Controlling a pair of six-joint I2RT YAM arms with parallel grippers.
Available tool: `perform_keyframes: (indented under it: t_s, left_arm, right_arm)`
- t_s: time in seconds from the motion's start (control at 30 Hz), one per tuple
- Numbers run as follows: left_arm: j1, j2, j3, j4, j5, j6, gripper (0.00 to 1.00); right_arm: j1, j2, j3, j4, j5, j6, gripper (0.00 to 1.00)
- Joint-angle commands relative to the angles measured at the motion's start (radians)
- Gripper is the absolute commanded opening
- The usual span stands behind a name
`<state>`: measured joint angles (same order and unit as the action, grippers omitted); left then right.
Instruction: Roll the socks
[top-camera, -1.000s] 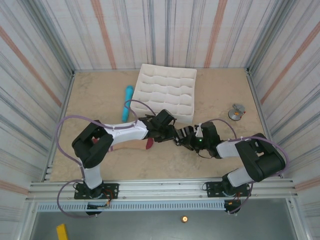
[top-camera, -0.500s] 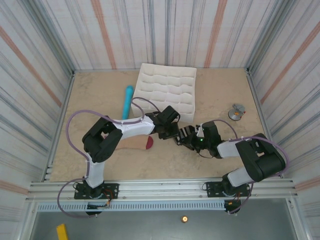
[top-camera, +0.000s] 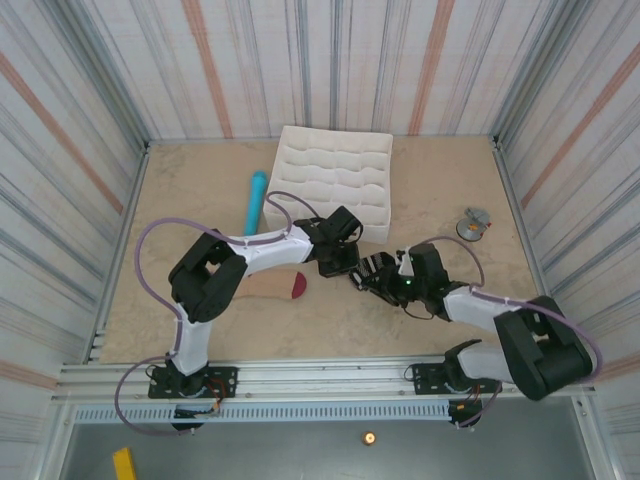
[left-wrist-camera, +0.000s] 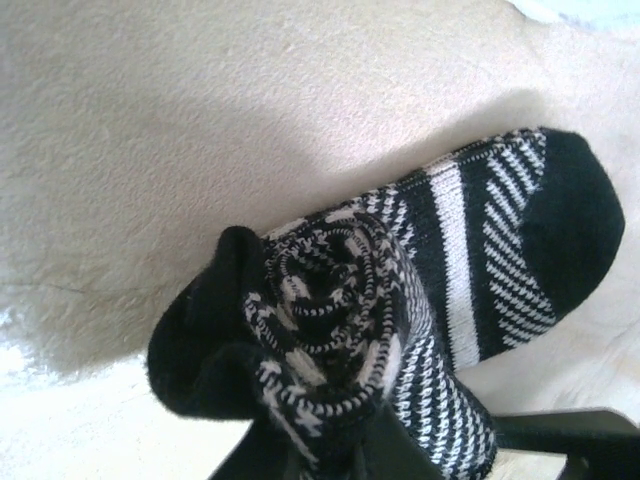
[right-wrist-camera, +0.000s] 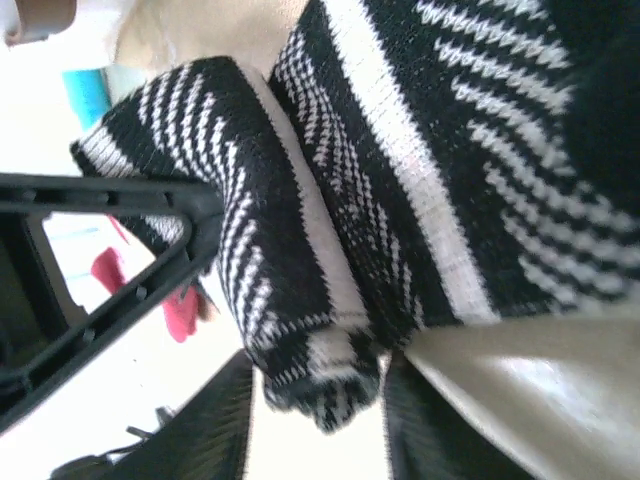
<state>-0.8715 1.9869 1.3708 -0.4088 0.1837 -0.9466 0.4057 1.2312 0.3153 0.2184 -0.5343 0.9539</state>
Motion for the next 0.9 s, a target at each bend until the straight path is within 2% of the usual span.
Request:
perform_keyframes:
  t_s: [0.0, 0.1, 0.27, 0.43, 0.67, 0.87]
  left_arm:
    - [0.007, 0.017, -0.013, -0.1, -0.03, -0.008, 0.0]
    - [0.0, -0.01, -0.03, -0.107, -0.031, -0.022, 0.0]
    - [-0.005, -0.04, -0.056, -0.128, -0.015, -0.039, 0.0]
    - [-0.005, -0.061, -0.091, -0.129, 0.007, -0.054, 0.0]
    - [0.003, -0.079, -0.093, -0.156, 0.025, -0.035, 0.0]
    - [0.017, -0.085, -0.097, -0.166, 0.049, -0.015, 0.0]
  right_arm:
    - [0.031, -0.121, 0.085, -0.259, 0.076, -0.171, 0.56]
    - [0.115, -0.202, 0.164, -0.411, 0.187, -0.313, 0.66]
    - [0.306, -0.233, 0.242, -0.535, 0.452, -0.474, 0.7]
    - [0.516, -0.202, 0.252, -0.522, 0.751, -0.574, 0.69]
    - [0.818, -0.074, 0.245, -0.422, 1.139, -0.731, 0.67]
    - [0.943, 0.097, 0.262, -0.336, 1.337, -0.805, 0.66]
